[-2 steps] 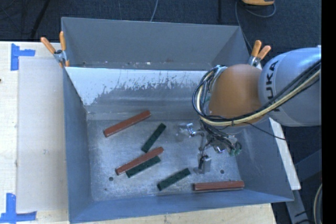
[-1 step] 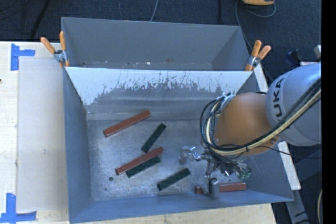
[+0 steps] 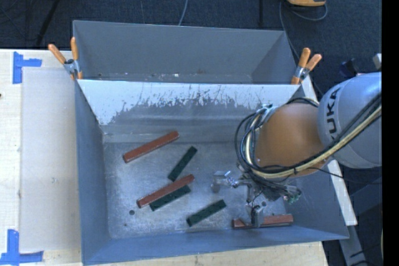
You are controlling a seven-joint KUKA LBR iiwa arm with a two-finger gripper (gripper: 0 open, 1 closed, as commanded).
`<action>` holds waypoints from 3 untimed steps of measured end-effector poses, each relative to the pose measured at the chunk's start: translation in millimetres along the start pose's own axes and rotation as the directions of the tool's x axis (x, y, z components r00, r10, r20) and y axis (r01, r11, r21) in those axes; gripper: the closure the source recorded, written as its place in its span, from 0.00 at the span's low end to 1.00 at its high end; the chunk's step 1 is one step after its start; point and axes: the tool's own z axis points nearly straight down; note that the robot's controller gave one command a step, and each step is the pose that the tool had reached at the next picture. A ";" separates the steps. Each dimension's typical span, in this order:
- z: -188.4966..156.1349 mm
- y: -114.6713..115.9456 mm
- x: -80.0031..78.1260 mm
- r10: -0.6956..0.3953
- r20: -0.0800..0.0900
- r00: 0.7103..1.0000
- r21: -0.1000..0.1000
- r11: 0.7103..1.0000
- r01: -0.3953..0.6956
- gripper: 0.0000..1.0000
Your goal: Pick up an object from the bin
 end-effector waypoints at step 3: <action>-17.7 -20.4 -9.5 -0.144 0.002 0.990 0.001 0.990 0.144 1.00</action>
Offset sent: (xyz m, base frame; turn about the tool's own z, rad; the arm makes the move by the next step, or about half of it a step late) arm -0.0182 -0.0437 -0.0002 -0.1456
